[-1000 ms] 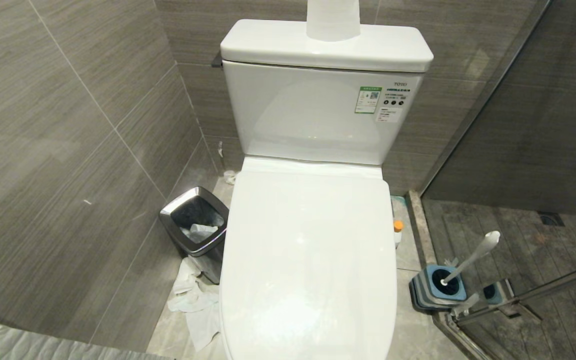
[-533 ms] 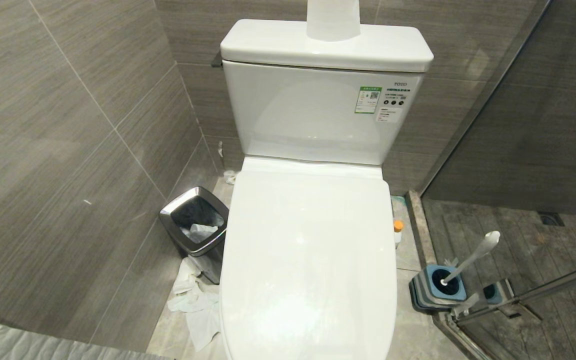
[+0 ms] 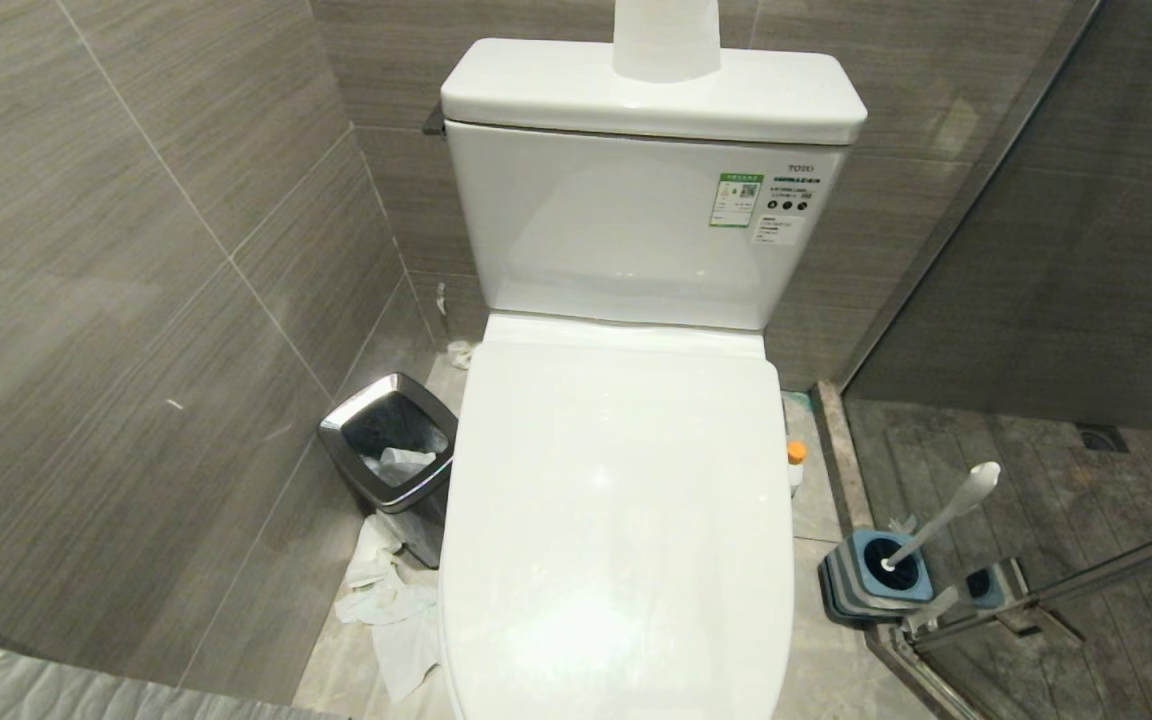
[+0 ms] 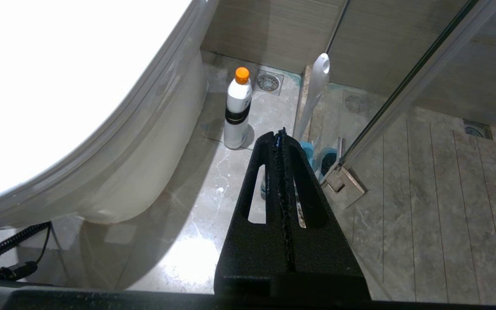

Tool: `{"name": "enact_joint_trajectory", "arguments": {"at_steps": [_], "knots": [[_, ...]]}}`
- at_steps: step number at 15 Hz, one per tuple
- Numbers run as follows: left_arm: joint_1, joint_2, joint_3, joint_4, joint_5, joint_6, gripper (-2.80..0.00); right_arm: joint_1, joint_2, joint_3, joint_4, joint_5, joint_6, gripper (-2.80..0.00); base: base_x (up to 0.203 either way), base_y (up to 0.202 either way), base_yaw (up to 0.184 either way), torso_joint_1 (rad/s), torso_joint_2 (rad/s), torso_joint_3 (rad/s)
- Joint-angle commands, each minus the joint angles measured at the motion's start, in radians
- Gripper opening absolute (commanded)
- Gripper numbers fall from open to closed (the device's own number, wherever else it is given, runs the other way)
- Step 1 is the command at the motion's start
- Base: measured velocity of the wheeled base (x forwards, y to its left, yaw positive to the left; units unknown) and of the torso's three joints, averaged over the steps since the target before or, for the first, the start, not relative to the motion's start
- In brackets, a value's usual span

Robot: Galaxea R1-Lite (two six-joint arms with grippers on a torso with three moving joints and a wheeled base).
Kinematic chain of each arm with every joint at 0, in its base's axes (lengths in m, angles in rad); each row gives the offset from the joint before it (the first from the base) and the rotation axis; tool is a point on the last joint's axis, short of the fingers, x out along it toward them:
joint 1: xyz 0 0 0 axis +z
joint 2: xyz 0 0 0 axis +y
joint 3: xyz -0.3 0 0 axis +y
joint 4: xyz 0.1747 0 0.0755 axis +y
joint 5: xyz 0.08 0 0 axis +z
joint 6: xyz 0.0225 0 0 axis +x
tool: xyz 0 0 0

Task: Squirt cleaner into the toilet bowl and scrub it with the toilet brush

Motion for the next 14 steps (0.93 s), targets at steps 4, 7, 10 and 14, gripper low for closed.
{"name": "enact_joint_trajectory", "arguments": {"at_steps": [4, 7, 10, 14], "knots": [[0.001, 0.0, 0.006, -0.021, 0.0, -0.001, -2.8, 0.0, 0.0, 0.012, -0.001, -0.001, -0.001, -2.8, 0.0, 0.0, 0.0, 0.0, 0.0, 0.0], [0.002, 0.0, 0.006, -0.021, 0.0, -0.003, -2.8, 0.0, 0.0, 0.012, -0.001, 0.003, -0.001, -2.8, 0.0, 0.0, 0.0, 0.0, 0.0, 0.0], [0.002, 0.0, 0.006, -0.021, 0.0, -0.003, -2.8, 0.0, 0.0, 0.012, 0.001, 0.006, -0.007, -2.8, 0.0, 0.0, 0.0, 0.0, 0.0, 0.0], [0.002, 0.0, 0.007, -0.023, 0.0, -0.003, -2.8, 0.0, 0.0, 0.012, 0.001, 0.005, -0.006, -2.8, 0.0, 0.0, 0.0, 0.0, 0.0, 0.0]]}}
